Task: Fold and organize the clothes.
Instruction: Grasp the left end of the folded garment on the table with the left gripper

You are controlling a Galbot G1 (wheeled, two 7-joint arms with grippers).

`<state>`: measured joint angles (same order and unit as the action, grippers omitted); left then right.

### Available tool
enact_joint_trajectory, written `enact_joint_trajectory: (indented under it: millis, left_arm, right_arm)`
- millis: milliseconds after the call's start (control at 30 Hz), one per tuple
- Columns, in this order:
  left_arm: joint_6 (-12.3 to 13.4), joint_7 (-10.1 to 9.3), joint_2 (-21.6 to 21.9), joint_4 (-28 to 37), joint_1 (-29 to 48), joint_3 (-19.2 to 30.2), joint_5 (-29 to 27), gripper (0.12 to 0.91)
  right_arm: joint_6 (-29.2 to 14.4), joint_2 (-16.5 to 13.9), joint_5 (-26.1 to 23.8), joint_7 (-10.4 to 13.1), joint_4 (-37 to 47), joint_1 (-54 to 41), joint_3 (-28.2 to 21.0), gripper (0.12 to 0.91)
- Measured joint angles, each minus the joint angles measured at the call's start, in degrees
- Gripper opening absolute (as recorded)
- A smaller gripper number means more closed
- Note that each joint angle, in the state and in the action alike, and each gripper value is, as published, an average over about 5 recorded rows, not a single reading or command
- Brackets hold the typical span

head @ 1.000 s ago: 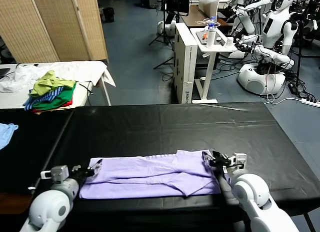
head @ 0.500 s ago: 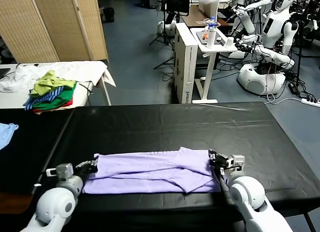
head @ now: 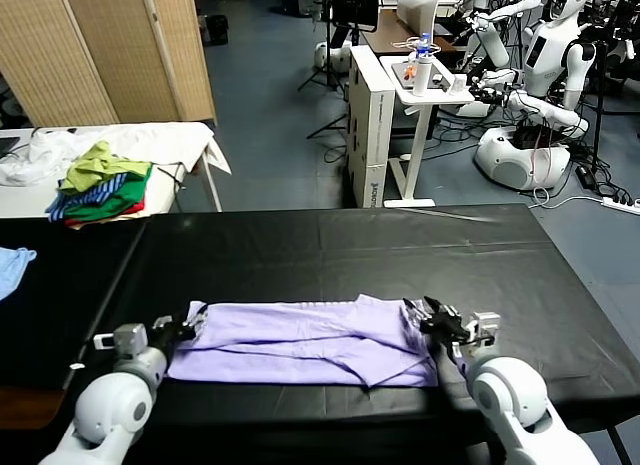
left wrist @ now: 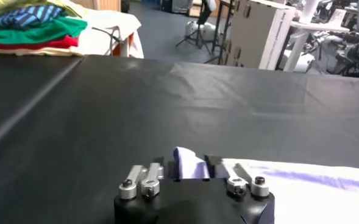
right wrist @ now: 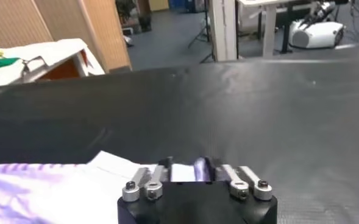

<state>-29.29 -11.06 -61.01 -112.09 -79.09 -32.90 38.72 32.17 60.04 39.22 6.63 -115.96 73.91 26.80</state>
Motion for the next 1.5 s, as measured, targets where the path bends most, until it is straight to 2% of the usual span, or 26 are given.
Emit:
enact_joint_trajectory:
  millis: [100, 400, 633, 933, 1100, 1233, 1333, 1433, 1500]
  left_arm:
    - [0.15, 0.28, -0.39, -1.5, -2.1, -1.46, 1.0, 0.897]
    - [0.76, 1.64, -2.28, -4.63, -8.37, -6.08, 4.8, 0.907]
    - [0.73, 2.43, -2.31, -4.62, -9.82, -7.8, 6.72, 0.907]
    - [0.09, 5.31, -2.17, -4.46, -10.88, -7.89, 7.6, 0.86]
    - [-0.24, 5.45, -1.88, -3.7, -10.46, -8.17, 9.69, 0.818]
    - [-0.65, 5.32, -1.71, -3.31, -10.22, -8.49, 11.22, 0.758]
    - [-0.74, 5.32, -1.69, -3.28, -10.24, -8.45, 11.22, 0.682]
    - [-0.91, 5.32, -1.71, -3.29, -10.27, -8.3, 11.1, 0.534]
    - [-1.12, 5.32, -1.7, -3.3, -10.29, -8.22, 11.07, 0.404]
  right_arm:
    - [-0.12, -0.51, 0.02, -0.28, -0.91, 0.95, 0.85, 0.906]
    - [-0.33, -0.73, -0.11, -0.71, -2.1, 2.46, 2.08, 0.907]
    - [-0.35, -0.77, -0.14, -0.82, -2.69, 3.1, 2.87, 0.907]
    - [-0.35, -0.69, -0.2, -0.85, -2.93, 3.3, 3.08, 0.907]
    - [-0.35, -0.58, -0.32, -0.85, -2.93, 3.24, 3.06, 0.907]
    - [-0.35, -0.52, -0.35, -0.85, -2.92, 3.15, 3.05, 0.907]
    - [-0.36, -0.49, -0.36, -0.86, -2.82, 2.98, 3.03, 0.907]
    - [-0.36, -0.47, -0.43, -0.9, -2.63, 2.8, 2.99, 0.907]
    - [-0.36, -0.46, -0.5, -0.94, -2.54, 2.68, 2.97, 0.907]
